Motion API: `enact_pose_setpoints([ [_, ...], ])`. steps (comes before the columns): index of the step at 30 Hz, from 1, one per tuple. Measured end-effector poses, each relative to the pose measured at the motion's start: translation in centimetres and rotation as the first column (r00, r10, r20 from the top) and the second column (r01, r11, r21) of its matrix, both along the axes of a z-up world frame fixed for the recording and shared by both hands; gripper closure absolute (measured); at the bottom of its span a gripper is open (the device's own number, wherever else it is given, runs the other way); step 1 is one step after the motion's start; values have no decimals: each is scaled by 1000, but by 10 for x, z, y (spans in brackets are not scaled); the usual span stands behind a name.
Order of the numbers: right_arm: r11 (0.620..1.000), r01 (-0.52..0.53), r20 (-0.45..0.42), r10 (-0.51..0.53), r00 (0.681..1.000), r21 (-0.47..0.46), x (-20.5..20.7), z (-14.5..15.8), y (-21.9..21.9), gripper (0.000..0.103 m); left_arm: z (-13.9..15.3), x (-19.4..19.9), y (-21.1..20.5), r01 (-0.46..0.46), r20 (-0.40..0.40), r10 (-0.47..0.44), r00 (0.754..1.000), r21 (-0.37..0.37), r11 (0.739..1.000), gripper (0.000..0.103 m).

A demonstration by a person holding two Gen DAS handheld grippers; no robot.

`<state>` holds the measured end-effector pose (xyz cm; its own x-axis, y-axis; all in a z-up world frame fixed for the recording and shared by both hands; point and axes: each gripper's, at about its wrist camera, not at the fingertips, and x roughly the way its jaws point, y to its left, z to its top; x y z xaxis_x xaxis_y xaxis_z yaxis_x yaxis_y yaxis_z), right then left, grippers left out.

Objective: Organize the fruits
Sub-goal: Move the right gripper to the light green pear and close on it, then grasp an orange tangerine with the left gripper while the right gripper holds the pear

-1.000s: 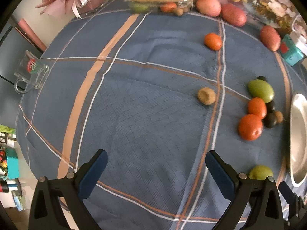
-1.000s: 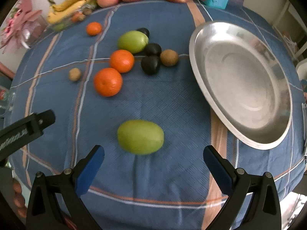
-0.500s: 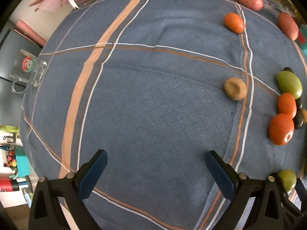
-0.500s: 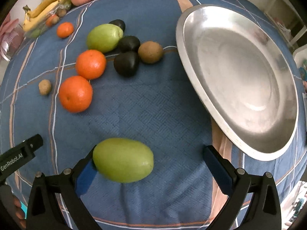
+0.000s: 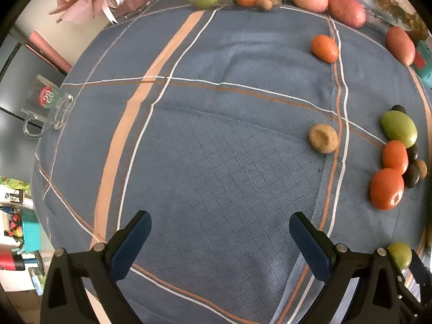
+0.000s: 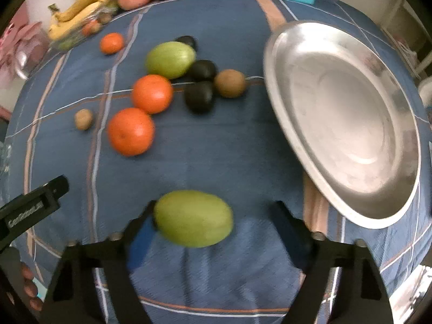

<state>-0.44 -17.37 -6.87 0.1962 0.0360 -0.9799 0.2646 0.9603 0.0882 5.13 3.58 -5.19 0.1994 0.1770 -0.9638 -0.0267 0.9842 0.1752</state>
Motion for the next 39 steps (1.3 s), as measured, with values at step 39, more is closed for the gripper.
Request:
enact_pose_setpoints([
  [39,982,186,199,-186,962,23,-13,54,-81,50,16,9,-117,255,77,-243,967,-267,929,40],
])
